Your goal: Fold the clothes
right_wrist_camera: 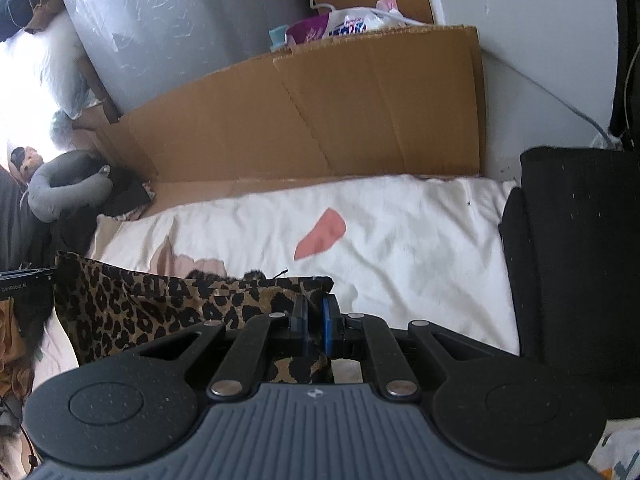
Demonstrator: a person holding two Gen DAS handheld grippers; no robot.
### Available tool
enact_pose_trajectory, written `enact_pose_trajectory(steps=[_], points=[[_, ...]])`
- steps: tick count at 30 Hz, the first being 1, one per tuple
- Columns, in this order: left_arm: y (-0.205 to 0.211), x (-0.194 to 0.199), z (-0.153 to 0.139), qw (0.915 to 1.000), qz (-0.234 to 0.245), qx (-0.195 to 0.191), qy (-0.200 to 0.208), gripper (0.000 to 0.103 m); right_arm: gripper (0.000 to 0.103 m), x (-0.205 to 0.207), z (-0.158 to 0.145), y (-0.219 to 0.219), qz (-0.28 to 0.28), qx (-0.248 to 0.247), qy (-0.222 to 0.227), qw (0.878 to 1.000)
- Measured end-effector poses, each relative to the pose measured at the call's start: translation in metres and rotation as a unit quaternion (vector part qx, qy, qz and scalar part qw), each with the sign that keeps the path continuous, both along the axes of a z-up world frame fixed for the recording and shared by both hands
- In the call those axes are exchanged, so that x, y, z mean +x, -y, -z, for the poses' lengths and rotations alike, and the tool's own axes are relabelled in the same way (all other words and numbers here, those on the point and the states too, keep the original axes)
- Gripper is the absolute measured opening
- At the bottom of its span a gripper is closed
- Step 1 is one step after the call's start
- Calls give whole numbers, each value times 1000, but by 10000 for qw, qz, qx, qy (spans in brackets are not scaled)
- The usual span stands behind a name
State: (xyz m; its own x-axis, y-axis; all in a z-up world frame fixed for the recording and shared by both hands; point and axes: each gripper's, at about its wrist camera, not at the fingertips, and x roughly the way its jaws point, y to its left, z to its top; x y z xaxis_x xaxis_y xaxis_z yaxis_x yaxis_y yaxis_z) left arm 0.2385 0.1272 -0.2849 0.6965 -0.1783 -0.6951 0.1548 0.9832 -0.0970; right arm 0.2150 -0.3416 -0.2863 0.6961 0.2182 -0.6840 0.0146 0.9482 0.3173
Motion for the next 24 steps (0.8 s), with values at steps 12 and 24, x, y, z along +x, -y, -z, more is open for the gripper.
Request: enact_pose_trajectory(steps=[12, 24], points=[[1, 44, 23, 9994, 31, 103, -337, 10, 5, 35, 24, 5, 54, -96, -239, 9997], [-8, 63, 39, 9983, -78, -69, -580, 10, 5, 46, 36, 12, 174, 33, -382, 9991]])
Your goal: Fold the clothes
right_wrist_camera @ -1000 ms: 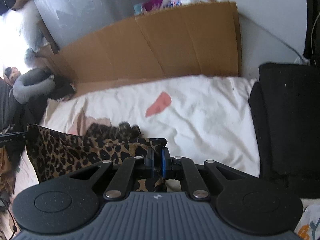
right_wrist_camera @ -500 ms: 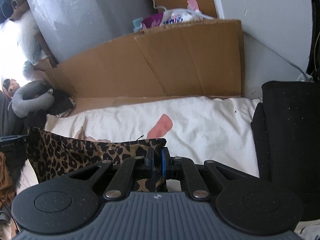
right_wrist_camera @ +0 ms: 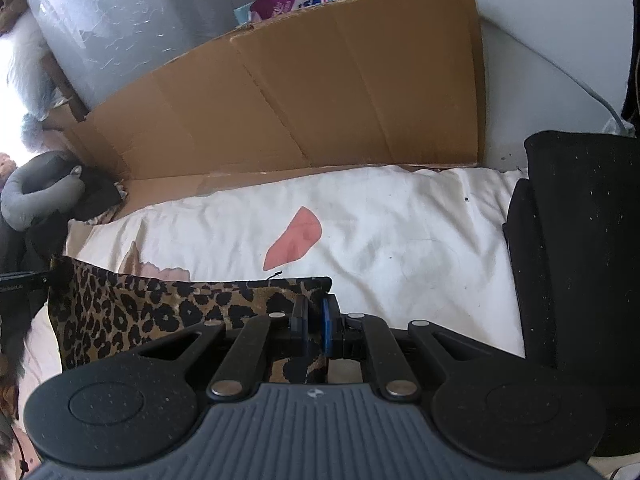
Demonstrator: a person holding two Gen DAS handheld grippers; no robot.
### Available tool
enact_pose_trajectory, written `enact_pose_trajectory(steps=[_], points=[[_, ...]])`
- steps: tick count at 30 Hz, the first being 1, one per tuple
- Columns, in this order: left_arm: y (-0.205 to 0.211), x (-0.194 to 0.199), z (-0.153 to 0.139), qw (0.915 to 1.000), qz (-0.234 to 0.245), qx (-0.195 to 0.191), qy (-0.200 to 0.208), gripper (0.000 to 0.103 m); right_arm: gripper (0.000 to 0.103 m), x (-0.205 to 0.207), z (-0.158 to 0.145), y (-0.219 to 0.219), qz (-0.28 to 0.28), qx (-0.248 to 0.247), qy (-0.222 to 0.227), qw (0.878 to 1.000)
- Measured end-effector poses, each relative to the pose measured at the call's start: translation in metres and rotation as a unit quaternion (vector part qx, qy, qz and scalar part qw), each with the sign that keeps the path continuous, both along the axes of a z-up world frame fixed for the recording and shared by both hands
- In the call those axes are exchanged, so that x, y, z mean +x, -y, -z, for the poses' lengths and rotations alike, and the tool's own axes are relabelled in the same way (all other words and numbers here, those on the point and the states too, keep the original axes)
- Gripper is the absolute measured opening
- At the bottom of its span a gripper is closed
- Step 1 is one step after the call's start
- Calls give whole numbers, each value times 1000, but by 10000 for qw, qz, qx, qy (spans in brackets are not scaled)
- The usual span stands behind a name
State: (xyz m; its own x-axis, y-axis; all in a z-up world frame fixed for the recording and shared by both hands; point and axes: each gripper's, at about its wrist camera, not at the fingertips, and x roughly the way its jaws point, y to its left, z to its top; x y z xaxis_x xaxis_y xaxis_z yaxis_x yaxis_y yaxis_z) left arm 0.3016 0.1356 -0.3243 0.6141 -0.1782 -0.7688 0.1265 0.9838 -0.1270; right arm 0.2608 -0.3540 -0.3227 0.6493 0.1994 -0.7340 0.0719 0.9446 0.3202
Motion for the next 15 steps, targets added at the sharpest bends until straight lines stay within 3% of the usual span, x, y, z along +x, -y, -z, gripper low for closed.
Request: enact_pose_trajectory(steps=[10, 15], points=[[3, 32, 69, 9967, -67, -12, -806, 12, 5, 19, 39, -2, 47, -66, -432, 9990], [20, 21, 51, 9974, -79, 507, -513, 38, 10, 19, 48, -6, 26, -224, -590, 9980]])
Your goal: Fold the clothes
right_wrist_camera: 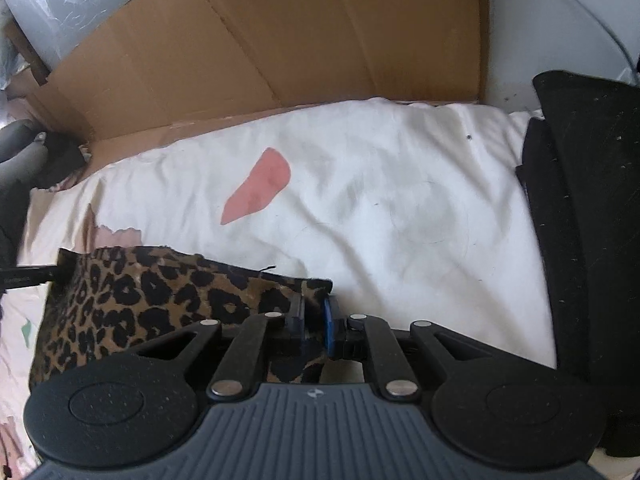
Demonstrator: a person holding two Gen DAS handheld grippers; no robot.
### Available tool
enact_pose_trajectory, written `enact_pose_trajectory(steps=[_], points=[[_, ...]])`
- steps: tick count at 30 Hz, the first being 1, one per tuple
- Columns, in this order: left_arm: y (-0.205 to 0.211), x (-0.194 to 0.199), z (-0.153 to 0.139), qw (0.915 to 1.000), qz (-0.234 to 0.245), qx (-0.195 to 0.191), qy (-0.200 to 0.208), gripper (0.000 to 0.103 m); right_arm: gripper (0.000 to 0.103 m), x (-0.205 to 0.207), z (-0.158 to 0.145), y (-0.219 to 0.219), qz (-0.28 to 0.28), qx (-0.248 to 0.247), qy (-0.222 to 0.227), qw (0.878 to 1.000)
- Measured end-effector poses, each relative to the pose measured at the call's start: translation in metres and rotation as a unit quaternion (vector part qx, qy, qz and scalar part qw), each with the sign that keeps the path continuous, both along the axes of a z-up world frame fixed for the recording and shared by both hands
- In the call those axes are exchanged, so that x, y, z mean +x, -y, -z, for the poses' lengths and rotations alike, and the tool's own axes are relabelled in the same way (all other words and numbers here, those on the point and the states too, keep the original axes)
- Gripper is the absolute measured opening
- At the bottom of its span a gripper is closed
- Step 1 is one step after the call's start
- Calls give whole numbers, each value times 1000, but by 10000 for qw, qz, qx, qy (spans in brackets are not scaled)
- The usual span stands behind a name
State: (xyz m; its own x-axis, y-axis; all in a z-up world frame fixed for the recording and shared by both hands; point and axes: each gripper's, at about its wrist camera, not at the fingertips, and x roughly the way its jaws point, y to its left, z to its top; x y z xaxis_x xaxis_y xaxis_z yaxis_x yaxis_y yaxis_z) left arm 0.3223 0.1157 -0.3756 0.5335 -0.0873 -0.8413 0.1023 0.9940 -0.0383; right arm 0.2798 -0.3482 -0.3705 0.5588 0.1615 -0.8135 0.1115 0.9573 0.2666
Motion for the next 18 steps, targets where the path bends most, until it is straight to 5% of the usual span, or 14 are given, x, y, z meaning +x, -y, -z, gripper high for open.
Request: enact_pose_trajectory(steps=[8, 18], points=[[42, -24, -47, 9955, 701, -503, 378, 38, 13, -10, -34, -22, -404, -194, 470, 9979], [83, -29, -36, 9883, 1326, -739, 163, 29, 15, -11, -40, -87, -1216, 7, 490, 9914]])
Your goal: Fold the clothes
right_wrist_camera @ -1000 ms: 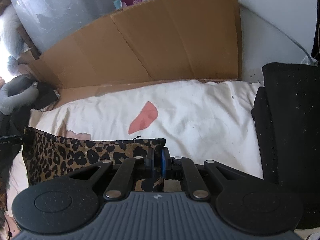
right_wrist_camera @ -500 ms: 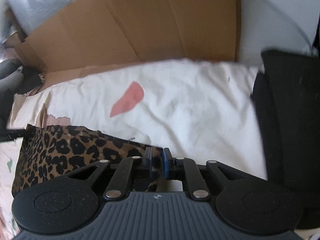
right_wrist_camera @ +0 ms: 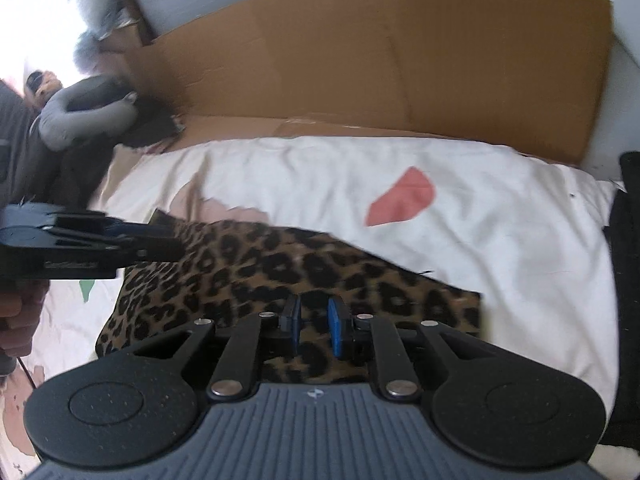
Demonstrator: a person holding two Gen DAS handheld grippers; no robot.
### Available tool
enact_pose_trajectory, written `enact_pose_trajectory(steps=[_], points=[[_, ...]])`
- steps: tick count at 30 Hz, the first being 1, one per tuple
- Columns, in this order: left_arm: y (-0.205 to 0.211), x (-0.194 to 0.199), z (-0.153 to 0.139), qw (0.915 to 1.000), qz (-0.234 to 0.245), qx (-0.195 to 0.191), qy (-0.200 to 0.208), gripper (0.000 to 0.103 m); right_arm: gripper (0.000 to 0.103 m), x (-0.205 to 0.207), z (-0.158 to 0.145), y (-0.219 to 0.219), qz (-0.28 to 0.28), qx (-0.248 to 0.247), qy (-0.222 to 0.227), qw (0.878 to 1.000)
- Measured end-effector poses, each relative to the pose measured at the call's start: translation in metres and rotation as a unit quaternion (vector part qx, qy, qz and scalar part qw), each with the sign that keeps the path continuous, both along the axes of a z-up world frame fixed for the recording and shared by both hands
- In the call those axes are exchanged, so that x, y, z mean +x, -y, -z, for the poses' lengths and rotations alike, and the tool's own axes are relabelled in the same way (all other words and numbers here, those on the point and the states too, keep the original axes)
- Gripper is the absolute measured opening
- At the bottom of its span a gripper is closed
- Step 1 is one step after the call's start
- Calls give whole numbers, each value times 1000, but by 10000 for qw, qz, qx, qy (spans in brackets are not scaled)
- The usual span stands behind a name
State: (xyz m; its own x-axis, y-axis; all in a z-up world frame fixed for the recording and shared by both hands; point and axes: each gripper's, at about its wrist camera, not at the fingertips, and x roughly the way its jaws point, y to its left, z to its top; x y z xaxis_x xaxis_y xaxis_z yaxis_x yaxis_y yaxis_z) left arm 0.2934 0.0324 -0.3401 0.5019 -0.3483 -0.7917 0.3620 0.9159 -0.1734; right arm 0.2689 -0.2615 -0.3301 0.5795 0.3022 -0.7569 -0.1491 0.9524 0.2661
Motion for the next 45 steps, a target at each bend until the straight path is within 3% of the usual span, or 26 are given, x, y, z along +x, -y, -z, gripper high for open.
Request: enact_pose_trajectory(steps=[6, 23, 32, 36, 39, 43, 45], points=[[19, 4, 17, 9993, 234, 239, -145, 29, 15, 8, 12, -24, -200, -35, -73, 9998], [26, 31, 43, 9996, -46, 63, -268, 29, 17, 48, 38, -26, 0, -140, -163, 9998], [32, 33, 47, 9995, 124, 255, -107, 30, 16, 45, 48, -28, -146, -252, 2, 9996], [33, 30, 28, 9999, 77, 49, -125, 14, 17, 46, 47, -30, -217, -325, -19, 9992], [35, 18, 13, 9990, 262, -350, -36, 19, 17, 45, 48, -30, -184, -302, -4, 9994], [45, 18, 29, 9988, 377, -77, -300, 15, 17, 46, 47, -29, -190, -254, -30, 9995], [40, 23, 38, 9987, 216, -200, -426, 18, 17, 46, 45, -27, -218, -238, -58, 9995]])
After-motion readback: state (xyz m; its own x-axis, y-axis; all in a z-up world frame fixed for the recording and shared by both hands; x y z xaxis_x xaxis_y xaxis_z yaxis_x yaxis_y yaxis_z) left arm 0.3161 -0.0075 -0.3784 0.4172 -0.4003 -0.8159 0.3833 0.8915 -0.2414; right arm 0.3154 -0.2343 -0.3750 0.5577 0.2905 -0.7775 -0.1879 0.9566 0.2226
